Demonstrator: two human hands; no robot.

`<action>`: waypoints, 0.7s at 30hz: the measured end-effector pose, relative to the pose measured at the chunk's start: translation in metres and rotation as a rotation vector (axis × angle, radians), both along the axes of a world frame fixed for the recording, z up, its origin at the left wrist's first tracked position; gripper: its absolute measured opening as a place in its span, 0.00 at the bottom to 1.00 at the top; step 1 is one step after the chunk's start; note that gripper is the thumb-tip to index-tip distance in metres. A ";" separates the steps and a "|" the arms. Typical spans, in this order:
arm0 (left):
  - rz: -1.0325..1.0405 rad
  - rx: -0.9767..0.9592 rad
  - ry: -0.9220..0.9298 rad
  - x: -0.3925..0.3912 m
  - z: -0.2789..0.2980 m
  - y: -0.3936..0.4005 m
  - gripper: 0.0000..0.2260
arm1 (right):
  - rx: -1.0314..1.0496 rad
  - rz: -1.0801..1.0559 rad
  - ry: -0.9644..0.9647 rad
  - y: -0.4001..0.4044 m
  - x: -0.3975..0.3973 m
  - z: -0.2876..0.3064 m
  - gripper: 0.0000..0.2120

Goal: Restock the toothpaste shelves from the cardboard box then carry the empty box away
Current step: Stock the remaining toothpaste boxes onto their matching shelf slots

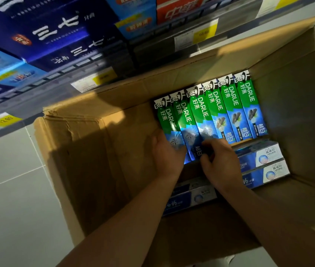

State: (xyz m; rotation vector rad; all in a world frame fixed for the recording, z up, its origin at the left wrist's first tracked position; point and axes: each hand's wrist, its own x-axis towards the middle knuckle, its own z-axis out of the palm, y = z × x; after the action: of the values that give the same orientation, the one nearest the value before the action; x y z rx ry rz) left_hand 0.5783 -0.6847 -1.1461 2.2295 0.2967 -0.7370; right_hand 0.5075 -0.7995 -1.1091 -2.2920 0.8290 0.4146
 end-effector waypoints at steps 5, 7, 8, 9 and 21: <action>0.155 -0.210 0.087 -0.002 0.012 0.001 0.21 | 0.019 -0.043 -0.010 -0.001 -0.002 0.003 0.15; 0.231 -0.254 0.099 0.002 0.014 0.001 0.20 | 0.028 -0.041 -0.004 0.000 -0.001 0.005 0.15; 0.257 -0.263 0.110 0.005 0.015 0.003 0.20 | 0.031 -0.040 -0.002 0.000 -0.001 0.006 0.15; 0.266 -0.264 0.135 0.007 0.015 0.005 0.20 | 0.033 -0.041 0.002 0.000 0.001 0.007 0.15; 0.294 -0.188 0.314 0.047 0.029 0.090 0.19 | -0.041 0.147 0.281 0.046 0.009 -0.015 0.40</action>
State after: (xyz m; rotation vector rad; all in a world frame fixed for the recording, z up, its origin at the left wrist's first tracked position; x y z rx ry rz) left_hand 0.6256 -0.5943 -1.1168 1.8390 0.6658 -0.9107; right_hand 0.5170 -0.7531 -1.1243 -2.3748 0.8104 0.8065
